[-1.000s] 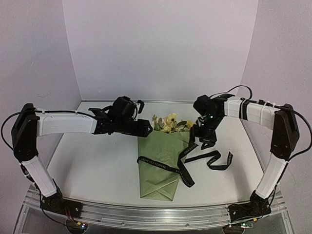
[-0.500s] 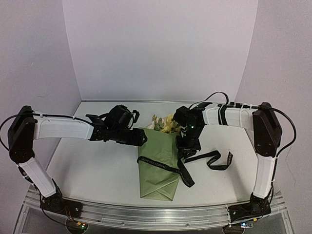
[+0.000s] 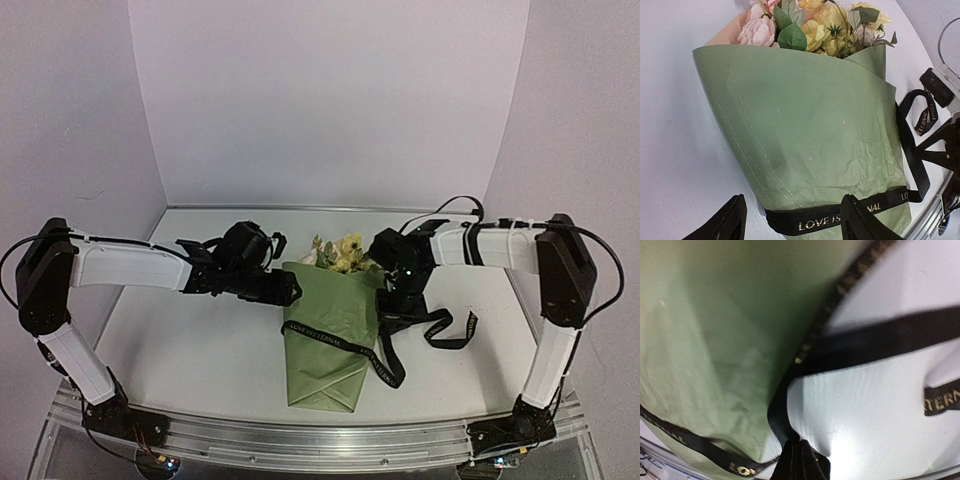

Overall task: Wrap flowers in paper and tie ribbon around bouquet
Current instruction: Adjust the left side of the ribbon on the folded bouquet.

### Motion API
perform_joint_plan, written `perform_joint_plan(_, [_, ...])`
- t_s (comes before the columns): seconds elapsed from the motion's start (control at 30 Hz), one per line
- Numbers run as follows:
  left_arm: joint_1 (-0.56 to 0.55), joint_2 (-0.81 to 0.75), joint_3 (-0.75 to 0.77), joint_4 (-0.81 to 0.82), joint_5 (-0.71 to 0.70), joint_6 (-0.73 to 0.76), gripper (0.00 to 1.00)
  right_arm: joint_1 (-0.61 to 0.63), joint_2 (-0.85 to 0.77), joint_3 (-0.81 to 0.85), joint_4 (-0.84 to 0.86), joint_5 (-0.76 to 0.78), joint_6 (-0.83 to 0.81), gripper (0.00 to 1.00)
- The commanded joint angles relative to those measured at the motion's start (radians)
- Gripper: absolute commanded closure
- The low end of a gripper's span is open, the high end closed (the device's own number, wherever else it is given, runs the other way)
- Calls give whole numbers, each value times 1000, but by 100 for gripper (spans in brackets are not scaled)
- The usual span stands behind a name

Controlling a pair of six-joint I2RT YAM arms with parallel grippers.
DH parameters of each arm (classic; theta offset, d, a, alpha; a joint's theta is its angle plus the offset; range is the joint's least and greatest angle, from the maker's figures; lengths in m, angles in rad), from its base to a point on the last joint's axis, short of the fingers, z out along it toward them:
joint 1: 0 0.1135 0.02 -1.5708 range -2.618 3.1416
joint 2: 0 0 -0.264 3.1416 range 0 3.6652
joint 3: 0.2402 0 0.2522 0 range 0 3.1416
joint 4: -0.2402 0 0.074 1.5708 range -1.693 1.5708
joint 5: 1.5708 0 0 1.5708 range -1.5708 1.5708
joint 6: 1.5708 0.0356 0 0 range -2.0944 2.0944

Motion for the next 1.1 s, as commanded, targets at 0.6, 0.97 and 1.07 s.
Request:
perform_joint_plan(0.6, [4, -10, 0, 88, 122, 39, 36, -47, -475, -570, -44, 561, 395, 100])
perform_joint_plan(0.97, [4, 2, 7, 85, 117, 43, 36, -130, -507, -708, 60, 495, 532, 82])
perform_joint_plan(1.07, [4, 0, 6, 85, 115, 47, 36, -133, -568, -744, 59, 535, 526, 69])
